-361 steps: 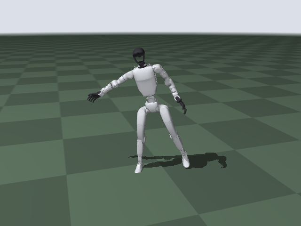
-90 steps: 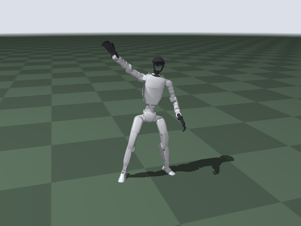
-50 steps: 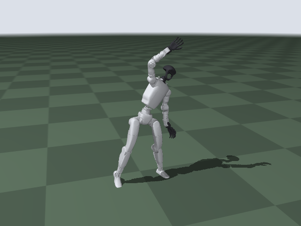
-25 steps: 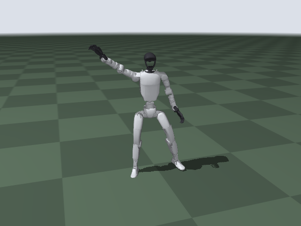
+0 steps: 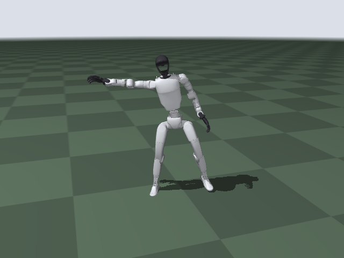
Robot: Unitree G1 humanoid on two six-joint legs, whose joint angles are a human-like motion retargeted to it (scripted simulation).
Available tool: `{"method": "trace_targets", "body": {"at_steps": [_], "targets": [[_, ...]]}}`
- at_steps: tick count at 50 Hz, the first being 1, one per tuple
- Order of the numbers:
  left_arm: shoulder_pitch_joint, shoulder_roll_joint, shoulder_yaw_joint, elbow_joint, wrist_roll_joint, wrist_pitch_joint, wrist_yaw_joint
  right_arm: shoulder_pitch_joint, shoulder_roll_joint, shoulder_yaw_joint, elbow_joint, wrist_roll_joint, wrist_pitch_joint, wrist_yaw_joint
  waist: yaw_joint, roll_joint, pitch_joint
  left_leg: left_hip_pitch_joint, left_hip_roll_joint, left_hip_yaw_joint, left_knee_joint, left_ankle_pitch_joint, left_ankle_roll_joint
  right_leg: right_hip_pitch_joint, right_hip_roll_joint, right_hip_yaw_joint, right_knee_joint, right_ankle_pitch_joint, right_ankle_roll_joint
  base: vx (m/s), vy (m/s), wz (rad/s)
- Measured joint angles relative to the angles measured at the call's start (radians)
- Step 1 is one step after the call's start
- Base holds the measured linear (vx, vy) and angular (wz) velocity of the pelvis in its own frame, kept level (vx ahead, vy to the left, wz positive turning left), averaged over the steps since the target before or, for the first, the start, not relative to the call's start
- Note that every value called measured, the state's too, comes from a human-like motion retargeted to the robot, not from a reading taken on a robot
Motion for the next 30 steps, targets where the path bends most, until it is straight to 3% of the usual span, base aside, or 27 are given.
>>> {"method": "trace_targets", "body": {"at_steps": [6, 15, 20, 30], "targets": [[-0.015, 0.039, 0.034, -0.01, -0.007, -0.012, -0.003, 0.0, -0.007, -0.042, -0.01, -0.021, -0.027, -0.023, -0.03, -0.063, -0.048, 0.06, 0.055, 0.145, -0.16, -0.095, -0.006, 0.007, 0.053, -0.087, 0.027, -0.006, 0.0, 0.01, 0.17, 0.61], [0.025, 0.177, 0.132, 0.005, -0.006, -0.038, 0.003, -0.121, -0.092, -0.056, -0.098, -0.07, -0.072, -0.054, -0.085, -0.27, -0.125, 0.072, 0.065, 0.121, -0.291, -0.193, -0.062, 0.001, 0.065, -0.182, 0.074, 0.084, 0.0, -0.02, 0.29, 0.7], [0.036, 0.187, 0.179, 0.036, -0.004, -0.056, 0.065, -0.55, -0.285, 0.274, -0.177, -0.117, -0.11, -0.076, -0.093, -0.316, -0.136, 0.07, 0.051, 0.039, -0.338, -0.194, -0.077, -0.007, 0.051, -0.184, 0.136, 0.191, 0.0, 0.0, 0.34, 0.77], [-0.061, 0.365, 0.127, 0.042, 0.005, -0.069, 0.155, -0.742, -0.298, 0.496, -0.814, -0.293, -0.141, -0.126, 0.04, -0.473, -0.05, 0.078, 0.112, -0.096, -0.37, -0.189, -0.07, -0.048, 0.13, -0.064, 0.283, 0.431, 0.0, 0.03, 0.16, 0.67]]}}
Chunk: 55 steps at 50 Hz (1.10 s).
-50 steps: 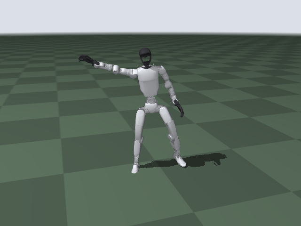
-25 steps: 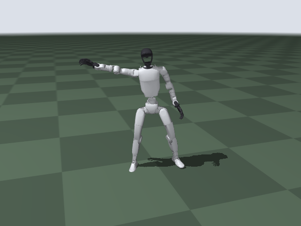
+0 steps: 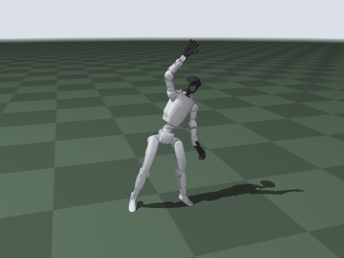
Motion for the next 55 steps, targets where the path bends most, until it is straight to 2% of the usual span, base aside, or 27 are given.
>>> {"method": "trace_targets", "body": {"at_steps": [5, 11, 15, 18, 20, 27, 32, 36, 38, 42, 50, 55], "targets": [[-0.069, 0.067, -0.017, 0.012, -0.026, -0.011, -0.015, -0.033, 0.0, 0.055, -0.274, -0.16, 0.013, 0.044, 0.108, -0.09, 0.073, 0.013, 0.034, -0.073, -0.007, 0.002, -0.018, 0.02, 0.062, 0.085, 0.039, 0.068, 0.0, 0.07, -0.07, 0.74], [-0.145, 0.059, -0.055, 0.019, -0.055, -0.026, -0.008, -0.054, 0.0, 0.091, -0.457, -0.271, 0.027, 0.075, 0.277, -0.114, 0.187, 0.041, 0.029, -0.147, -0.022, 0.004, -0.02, 0.088, 0.092, 0.135, 0.049, 0.074, 0.0, 0.07, -0.03, 0.73], [-0.158, 0.046, -0.067, 0.026, -0.062, -0.029, -0.01, -0.057, 0.0, 0.116, -0.491, -0.302, 0.034, 0.086, 0.356, -0.117, 0.232, 0.044, 0.016, -0.181, -0.052, 0.018, -0.021, 0.122, 0.092, 0.144, 0.021, 0.074, 0.0, 0.01, 0.02, 0.51], [-0.14, 0.035, -0.057, 0.037, -0.061, -0.026, -0.015, -0.061, 0.0, 0.138, -0.481, -0.312, 0.036, 0.091, 0.378, -0.112, 0.225, 0.022, 0.01, -0.193, -0.063, 0.028, -0.022, 0.136, 0.085, 0.138, -0.033, 0.061, 0.0, -0.04, 0.08, 0.18], [-0.117, 0.022, -0.043, 0.045, -0.063, -0.022, -0.016, -0.065, 0.0, 0.151, -0.466, -0.316, 0.036, 0.092, 0.379, -0.107, 0.207, 0.001, 0.001, -0.193, -0.065, 0.032, -0.022, 0.135, 0.068, 0.122, -0.061, 0.016, 0.0, -0.06, 0.12, -0.04], [0.009, -0.064, 0.024, 0.053, -0.076, -0.014, -0.02, -0.081, 0.0, 0.196, -0.39, -0.325, 0.033, 0.086, 0.341, -0.104, 0.144, -0.004, -0.103, -0.131, -0.082, 0.038, -0.02, 0.103, -0.096, -0.048, -0.072, -0.298, 0.0, -0.03, 0.06, -0.33], [0.077, -0.095, 0.066, 0.052, -0.058, -0.008, -0.022, -0.089, 0.0, 0.199, -0.281, -0.293, 0.035, 0.079, 0.293, -0.119, 0.112, 0.031, -0.2, -0.04, -0.073, 0.022, -0.002, 0.102, -0.193, -0.172, -0.114, -0.395, -0.001, -0.01, -0.12, -0.76], [0.1, -0.11, 0.103, 0.058, -0.04, -0.002, -0.013, -0.087, 0.0, 0.163, -0.146, -0.235, 0.032, 0.076, 0.234, -0.109, 0.067, 0.039, -0.225, 0.057, -0.018, -0.004, -0.013, 0.088, -0.229, -0.215, -0.135, -0.466, -0.01, -0.01, -0.25, -1.19], [0.102, -0.123, 0.119, 0.064, -0.038, 0.002, -0.004, -0.076, 0.0, 0.13, -0.064, -0.199, 0.022, 0.077, 0.193, -0.084, 0.04, 0.039, -0.22, 0.104, 0.017, -0.01, -0.019, 0.074, -0.232, -0.194, -0.14, -0.493, -0.004, 0.0, -0.32, -1.24], [0.093, -0.174, 0.118, 0.061, -0.053, 0.011, 0.009, -0.044, 0.0, 0.075, 0.102, -0.122, 0.011, 0.086, 0.118, 0.031, 0.001, 0.051, -0.154, 0.183, 0.081, 0.019, -0.015, 0.04, -0.17, -0.109, -0.133, -0.509, 0.0, 0.0, -0.42, -1.21], [-0.02, -0.203, 0.065, 0.045, -0.01, 0.052, -0.065, 0.12, 0.007, -0.084, 0.559, 0.149, 0.043, 0.157, 0.028, 0.28, 0.014, 0.046, -0.028, 0.3, 0.235, 0.19, 0.016, 0.037, -0.05, -0.011, -0.152, -0.502, 0.0, 0.03, -0.42, -0.85], [-0.193, -0.136, 0.068, 0.093, 0.074, 0.092, -0.095, 0.328, 0.254, -0.197, 0.684, 0.401, 0.069, 0.183, 0.038, 0.384, 0.047, 0.009, 0.002, 0.318, 0.318, 0.257, 0.014, 0.065, -0.009, 0.01, -0.226, -0.48, 0.0, 0.04, -0.3, -0.45]]}}
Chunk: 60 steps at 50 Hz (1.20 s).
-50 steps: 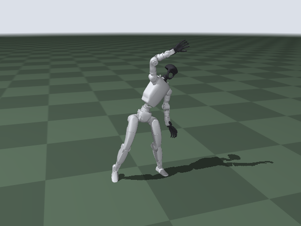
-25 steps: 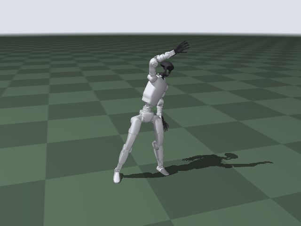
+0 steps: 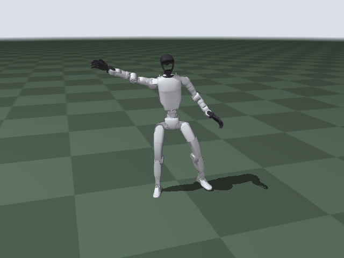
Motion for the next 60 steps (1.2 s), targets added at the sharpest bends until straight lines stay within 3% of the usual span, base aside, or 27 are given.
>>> {"method": "trace_targets", "body": {"at_steps": [3, 5, 6, 7, 8, 10, 15, 20, 23, 26, 27, 28, 30, 35, 40, 41, 42, 43, 44, 45, 48, 49, 50, 60], "targets": [[-0.124, 0.029, -0.019, 0.044, 0.046, 0.029, -0.018, 0.106, 0.16, 0.001, 0.01, 0.122, 0.034, 0.013, 0.018, 0.105, 0.006, -0.015, -0.025, -0.022, 0.012, 0.001, 0.012, 0.01, -0.007, 0.008, -0.031, 0.007, 0.0, 0.07, -0.09, -0.16], [-0.231, 0.106, -0.067, 0.089, 0.07, 0.044, -0.021, -0.186, 0.401, 0.371, -0.067, 0.175, 0.055, -0.003, 0.04, 0.128, -0.002, -0.007, -0.06, -0.028, -0.011, 0.008, 0.028, 0.018, -0.029, 0.013, -0.041, 0.006, 0.0, 0.09, 0.02, 0.01], [-0.224, 0.24, -0.034, 0.105, 0.077, 0.049, -0.019, -0.545, 0.575, 0.763, -0.066, 0.18, 0.042, -0.066, -0.027, 0.084, -0.01, -0.003, -0.079, -0.029, -0.027, 0.015, 0.034, 0.019, -0.044, 0.014, -0.043, 0.003, 0.0, 0.1, 0.05, 0.1], [-0.221, 0.35, -0.001, 0.117, 0.083, 0.053, -0.008, -0.793, 0.716, 1.054, -0.066, 0.178, 0.034, -0.111, -0.082, 0.061, -0.017, 0.002, -0.096, -0.03, -0.042, 0.023, 0.041, 0.02, -0.058, 0.014, -0.044, 0.0, 0.0, 0.1, 0.05, 0.13], [-0.225, 0.41, 0.031, 0.121, 0.087, 0.056, 0.024, -0.817, 0.791, 1.141, -0.071, 0.16, 0.035, -0.119, -0.117, 0.082, -0.019, 0.008, -0.11, -0.032, -0.055, 0.031, 0.049, 0.022, -0.071, 0.015, -0.043, -0.003, 0.0, 0.1, 0.05, 0.09], [-0.261, 0.534, 0.066, 0.136, 0.061, 0.074, 0.011, -0.832, 0.918, 1.24, -0.074, 0.224, 0.058, -0.079, -0.167, 0.127, -0.025, 0.018, -0.124, -0.038, -0.081, 0.054, 0.048, 0.023, -0.081, 0.016, -0.042, -0.005, 0.0, 0.09, 0.01, 0.02], [-0.495, 0.88, 0.071, 0.157, 0.037, 0.058, 0.061, -0.803, 1.153, 1.426, -0.055, 0.14, 0.024, -0.039, -0.251, 0.227, -0.03, 0.033, -0.115, -0.067, -0.119, 0.12, 0.015, 0.017, -0.061, 0.022, -0.035, -0.006, 0.0, 0.07, -0.1, -0.16], [-0.863, 1.137, -0.042, 0.056, 0.104, 0.032, 0.053, -0.779, 1.228, 1.625, -0.104, 0.066, -0.01, -0.013, -0.336, 0.329, -0.018, 0.035, -0.114, -0.086, -0.117, 0.175, 0.0, 0.014, -0.054, 0.044, -0.039, 0.0, 0.0, 0.06, -0.08, -0.31], [-1.072, 1.2, -0.115, -0.083, 0.192, 0.014, 0.04, -0.788, 1.202, 1.707, -0.125, 0.057, -0.02, -0.004, -0.376, 0.399, -0.006, 0.037, -0.125, -0.102, -0.103, 0.204, 0.002, 0.015, -0.063, 0.073, -0.045, 0.005, 0.0, 0.05, -0.03, -0.48], [-1.272, 1.209, -0.21, -0.27, 0.312, -0.003, 0.032, -0.81, 1.175, 1.757, -0.13, 0.073, -0.025, -0.003, -0.399, 0.452, 0.003, 0.042, -0.138, -0.124, -0.084, 0.234, 0.005, 0.016, -0.071, 0.114, -0.049, 0.009, 0.0, 0.03, -0.04, -0.64], [-1.436, 1.163, -0.345, -0.32, 0.365, 0.0, 0.032, -0.806, 1.178, 1.755, -0.126, 0.081, -0.026, -0.003, -0.388, 0.455, -0.007, 0.047, -0.142, -0.131, -0.079, 0.246, 0.006, 0.018, -0.073, 0.129, -0.049, 0.011, 0.0, 0.01, -0.05, -0.77], [-1.789, 1.027, -0.667, -0.321, 0.433, 0.02, 0.035, -0.776, 1.186, 1.722, -0.112, 0.091, -0.026, -0.002, -0.342, 0.451, -0.041, 0.049, -0.141, -0.14, -0.068, 0.255, 0.007, 0.019, -0.07, 0.145, -0.05, 0.013, 0.0, 0.01, -0.06, -0.84], [-2.489, 0.642, -1.27, -0.178, 0.473, 0.005, -0.034, -0.761, 1.326, 1.657, -0.118, 0.092, -0.028, -0.007, -0.29, 0.348, -0.055, 0.019, -0.124, -0.158, -0.009, 0.256, 0.007, 0.001, -0.053, 0.182, -0.056, 0.023, 0.0, 0.0, -0.06, -0.93], [-2.579, 0.427, -1.27, -0.403, 0.634, -0.024, -0.047, -0.865, 1.323, 1.683, -0.154, 0.072, -0.035, -0.019, -0.309, 0.387, -0.036, -0.004, -0.102, -0.221, 0.08, 0.274, 0.012, -0.008, -0.008, 0.261, -0.069, 0.043, 0.0, -0.01, -0.06, -0.91], [-2.592, 0.3, -1.27, -0.678, 0.739, -0.056, -0.023, -1.001, 1.315, 1.755, -0.241, 0.035, -0.057, -0.021, -0.37, 0.435, -0.001, -0.022, -0.095, -0.303, 0.14, 0.267, 0.01, -0.017, 0.038, 0.326, -0.096, 0.074, 0.0, -0.03, -0.03, -0.82], [-2.562, 0.27, -1.27, -0.759, 0.443, -0.079, -0.076, -1.054, 1.338, 1.8, -0.256, 0.034, -0.035, -0.016, -0.406, 0.426, 0.022, -0.021, -0.104, -0.314, 0.147, 0.262, 0.013, -0.018, 0.035, 0.338, -0.102, 0.079, 0.0, -0.05, 0.04, -0.72], [-2.548, 0.251, -1.27, -0.815, 0.322, -0.092, -0.104, -1.088, 1.345, 1.83, -0.274, 0.028, -0.028, -0.014, -0.427, 0.426, 0.036, -0.02, -0.11, -0.325, 0.152, 0.259, 0.013, -0.018, 0.036, 0.35, -0.109, 0.085, 0.0, -0.05, 0.03, -0.65], [-2.565, 0.254, -1.27, -0.82, 0.548, -0.084, -0.083, -1.087, 1.324, 1.83, -0.297, 0.012, -0.05, -0.019, -0.419, 0.444, 0.031, -0.021, -0.11, -0.34, 0.157, 0.256, 0.01, -0.018, 0.043, 0.358, -0.117, 0.092, 0.0, -0.04, 0.03, -0.59], [-2.54, 0.241, -1.27, -0.859, 0.396, -0.089, -0.113, -1.114, 1.331, 1.858, -0.312, 0.009, -0.044, -0.021, -0.434, 0.441, 0.043, -0.019, -0.117, -0.347, 0.161, 0.251, 0.011, -0.018, 0.041, 0.368, -0.123, 0.097, 0.0, -0.05, 0.05, -0.54], [-2.492, 0.219, -1.27, -0.914, 0.055, -0.099, -0.168, -1.155, 1.353, 1.899, -0.323, 0.012, -0.024, -0.022, -0.461, 0.428, 0.063, -0.017, -0.126, -0.35, 0.165, 0.247, 0.014, -0.018, 0.034, 0.379, -0.128, 0.101, 0.0, -0.06, 0.09, -0.46], [-2.48, 0.236, -1.27, -0.903, 0.14, -0.093, -0.165, -1.153, 1.328, 1.923, -0.366, -0.023, -0.041, -0.026, -0.456, 0.436, 0.062, -0.012, -0.132, -0.357, 0.175, 0.23, 0.007, -0.013, 0.031, 0.391, -0.14, 0.11, 0.0, -0.05, 0.07, -0.21], [-2.496, 0.263, -1.27, -0.864, 0.422, -0.09, -0.111, -1.122, 1.296, 1.908, -0.383, -0.041, -0.064, -0.026, -0.436, 0.449, 0.044, -0.015, -0.129, -0.359, 0.176, 0.224, 0.002, -0.014, 0.033, 0.388, -0.142, 0.112, 0.0, 0.0, 0.0, 0.0], [-2.523, 0.297, -1.27, -0.81, 0.829, -0.087, -0.033, -1.078, 1.252, 1.881, -0.402, -0.063, -0.098, -0.025, -0.406, 0.468, 0.017, -0.019, -0.125, -0.361, 0.176, 0.219, -0.005, -0.016, 0.037, 0.383, -0.144, 0.115, 0.0, -0.02, 0.03, 0.23], [-2.452, 0.458, -1.27, -0.49, 0.882, -0.064, 0.012, -0.875, 1.221, 1.775, -0.266, -0.083, -0.077, 0.003, -0.346, 0.432, -0.032, -0.028, -0.053, -0.329, 0.166, 0.032, -0.027, 0.009, 0.052, 0.222, -0.115, 0.085, 0.0, -0.06, 0.07, 0.8]]}}
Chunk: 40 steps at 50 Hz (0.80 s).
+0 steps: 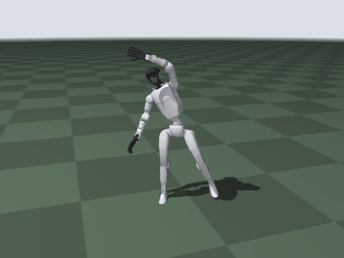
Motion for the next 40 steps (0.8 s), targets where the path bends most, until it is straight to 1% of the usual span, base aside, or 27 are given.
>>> {"method": "trace_targets", "body": {"at_steps": [4, 8, 10, 13, 15, 18, 23, 25, 28, 30, 33, 34, 37, 40], "targets": [[-0.029, 0.052, 0.0, 0.189, -0.089, 0.025, 0.012, 0.095, 0.03, -0.083, 0.103, 0.066, 0.018, 0.014, 0.029, -0.042, -0.033, -0.003, 0.007, 0.039, -0.08, -0.107, 0.02, -0.009, -0.015, -0.104, 0.018, -0.012, 0.0, -0.09, 0.17, 1.41], [-0.088, 0.093, 0.0, 0.378, -0.222, 0.058, 0.01, 0.181, 0.085, -0.158, 0.161, 0.162, 0.028, 0.004, 0.06, -0.093, -0.057, 0.005, 0.009, 0.109, -0.19, -0.205, 0.033, -0.026, -0.036, -0.211, 0.049, -0.019, 0.0, -0.1, 0.27, 1.49], [-0.116, 0.109, 0.0, 0.463, -0.292, 0.065, -0.002, 0.219, 0.116, -0.183, 0.172, 0.2, 0.026, -0.003, 0.08, -0.121, -0.068, 0.007, 0.004, 0.135, -0.249, -0.241, 0.029, -0.034, -0.049, -0.264, 0.063, -0.016, 0.0, -0.09, 0.34, 1.49], [-0.132, 0.132, 0.0, 0.563, -0.382, 0.059, -0.018, 0.268, 0.164, -0.192, 0.165, 0.228, 0.016, -0.009, 0.117, -0.168, -0.079, 0.001, -0.015, 0.127, -0.331, -0.273, 0.011, -0.034, -0.075, -0.335, 0.076, 0.005, 0.0, -0.07, 0.41, 1.44], [-0.124, 0.153, 0.0, 0.608, -0.429, 0.055, -0.017, 0.287, 0.197, -0.175, 0.15, 0.228, 0.009, -0.01, 0.142, -0.201, -0.081, -0.005, -0.027, 0.098, -0.368, -0.288, -0.003, -0.027, -0.092, -0.37, 0.08, 0.03, 0.0, -0.05, 0.45, 1.28], [-0.091, 0.193, 0.0, 0.661, -0.502, 0.05, 0.003, 0.285, 0.239, -0.121, 0.116, 0.217, -0.001, -0.008, 0.166, -0.26, -0.071, -0.017, -0.064, 0.035, -0.41, -0.289, -0.009, -0.02, -0.13, -0.402, 0.097, 0.087, 0.0, -0.04, 0.48, 1.16], [-0.01, 0.283, 0.0, 0.745, -0.655, 0.054, 0.041, 0.215, 0.283, 0.016, 0.03, 0.185, -0.018, -0.003, 0.181, -0.36, -0.032, -0.009, -0.109, -0.045, -0.46, -0.279, -0.01, -0.032, -0.181, -0.383, 0.174, 0.198, 0.0, 0.0, 0.42, 0.88], [0.03, 0.328, 0.0, 0.772, -0.72, 0.058, 0.05, 0.176, 0.291, 0.076, -0.023, 0.15, -0.027, -0.001, 0.182, -0.395, -0.01, 0.005, -0.106, -0.068, -0.475, -0.279, -0.01, -0.041, -0.182, -0.354, 0.219, 0.239, 0.0, 0.04, 0.28, 0.65], [0.129, 0.406, 0.022, 0.792, -0.803, 0.062, 0.066, 0.114, 0.289, 0.152, -0.12, 0.064, -0.043, -0.006, 0.185, -0.439, 0.025, 0.028, -0.083, -0.1, -0.494, -0.28, 0.001, -0.057, -0.157, -0.294, 0.278, 0.302, 0.0, 0.03, 0.17, 0.54], [0.231, 0.456, 0.077, 0.797, -0.853, 0.064, 0.078, 0.071, 0.282, 0.188, -0.185, 0.001, -0.053, -0.011, 0.191, -0.468, 0.045, 0.036, -0.066, -0.12, -0.506, -0.277, 0.016, -0.067, -0.131, -0.249, 0.3, 0.346, 0.0, 0.01, 0.1, 0.46], [0.434, 0.502, 0.218, 0.807, -0.935, 0.069, 0.086, 0.013, 0.28, 0.214, -0.26, -0.074, -0.063, -0.018, 0.207, -0.512, 0.072, 0.043, -0.026, -0.15, -0.52, -0.271, 0.026, -0.067, -0.075, -0.181, 0.302, 0.405, 0.0, 0.02, 0.0, 0.43], [0.543, 0.504, 0.313, 0.81, -0.962, 0.07, 0.091, -0.003, 0.276, 0.214, -0.277, -0.093, -0.063, -0.019, 0.217, -0.524, 0.081, 0.046, -0.013, -0.16, -0.524, -0.27, 0.024, -0.062, -0.057, -0.161, 0.299, 0.422, 0.0, 0.03, -0.07, 0.46], [0.93, 0.468, 0.671, 0.812, -1.031, 0.067, 0.108, -0.025, 0.257, 0.196, -0.304, -0.127, -0.059, -0.017, 0.26, -0.548, 0.103, 0.056, 0.02, -0.187, -0.532, -0.268, 0.01, -0.043, -0.01, -0.107, 0.292, 0.456, 0.0, 0.05, -0.12, 0.45], [1.212, 0.404, 0.936, 0.812, -1.08, 0.066, 0.11, -0.031, 0.253, 0.175, -0.304, -0.128, -0.048, -0.006, 0.298, -0.577, 0.125, 0.068, 0.032, -0.207, -0.538, -0.269, -0.007, -0.025, 0.016, -0.063, 0.298, 0.464, 0.0, 0.08, -0.13, 0.4]]}}
